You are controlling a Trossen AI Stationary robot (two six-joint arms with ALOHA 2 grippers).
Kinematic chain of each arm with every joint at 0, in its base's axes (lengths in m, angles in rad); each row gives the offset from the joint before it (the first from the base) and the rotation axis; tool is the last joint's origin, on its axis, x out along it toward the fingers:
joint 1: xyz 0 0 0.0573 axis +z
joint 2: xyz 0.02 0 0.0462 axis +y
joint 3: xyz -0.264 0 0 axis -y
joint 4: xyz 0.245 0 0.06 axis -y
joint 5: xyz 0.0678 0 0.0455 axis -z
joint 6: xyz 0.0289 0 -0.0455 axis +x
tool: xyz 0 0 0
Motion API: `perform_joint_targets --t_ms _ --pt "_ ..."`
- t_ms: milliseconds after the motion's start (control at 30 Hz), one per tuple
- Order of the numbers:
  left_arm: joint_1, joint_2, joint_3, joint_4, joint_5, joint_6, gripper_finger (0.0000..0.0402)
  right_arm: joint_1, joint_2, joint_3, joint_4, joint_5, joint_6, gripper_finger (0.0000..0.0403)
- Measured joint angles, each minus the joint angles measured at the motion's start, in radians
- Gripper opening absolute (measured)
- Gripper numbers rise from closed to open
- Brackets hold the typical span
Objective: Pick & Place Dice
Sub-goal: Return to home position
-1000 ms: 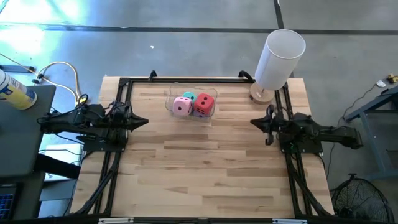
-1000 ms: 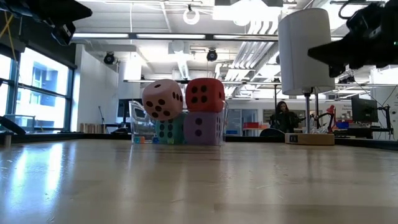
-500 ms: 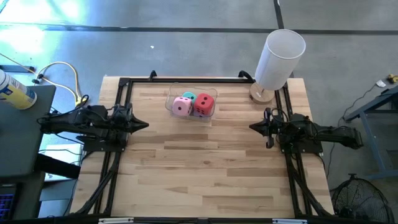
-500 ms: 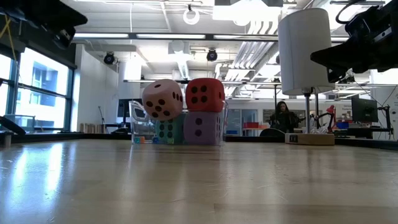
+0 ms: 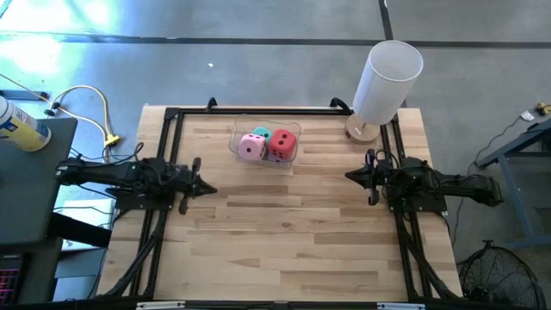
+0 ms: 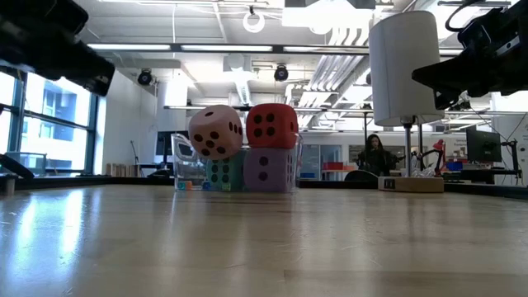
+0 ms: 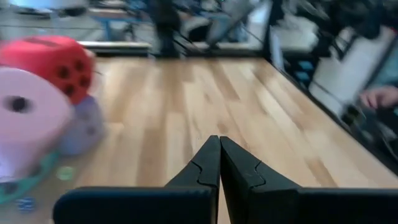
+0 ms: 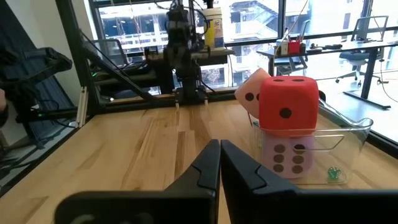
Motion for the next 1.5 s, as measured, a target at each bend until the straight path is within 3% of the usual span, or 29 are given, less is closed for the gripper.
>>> perform_joint_targets --t_ms 133,333,700,967,1500 --pt "-0.001 0.000 -0.066 0.060 0.063 0.040 0.0000 0.000 0.000 0.000 0.000 0.000 0.000 0.0003" --pt "0.008 0.002 -0.176 0.269 0.066 0.113 0.0000 0.000 0.000 -0.001 0.000 0.000 0.000 0.0003" --pt "0.065 0.011 -0.180 0.227 0.056 0.063 0.0000 0.000 0.000 -0.002 0.000 0.000 0.000 0.0003" --pt "0.101 0.011 -0.181 0.235 -0.020 -0.035 0.0000 0.000 0.000 -0.002 0.000 0.000 0.000 0.0003" --pt "0.107 0.011 -0.183 0.236 -0.024 -0.039 0.0000 0.000 0.000 -0.002 0.000 0.000 0.000 0.0003"
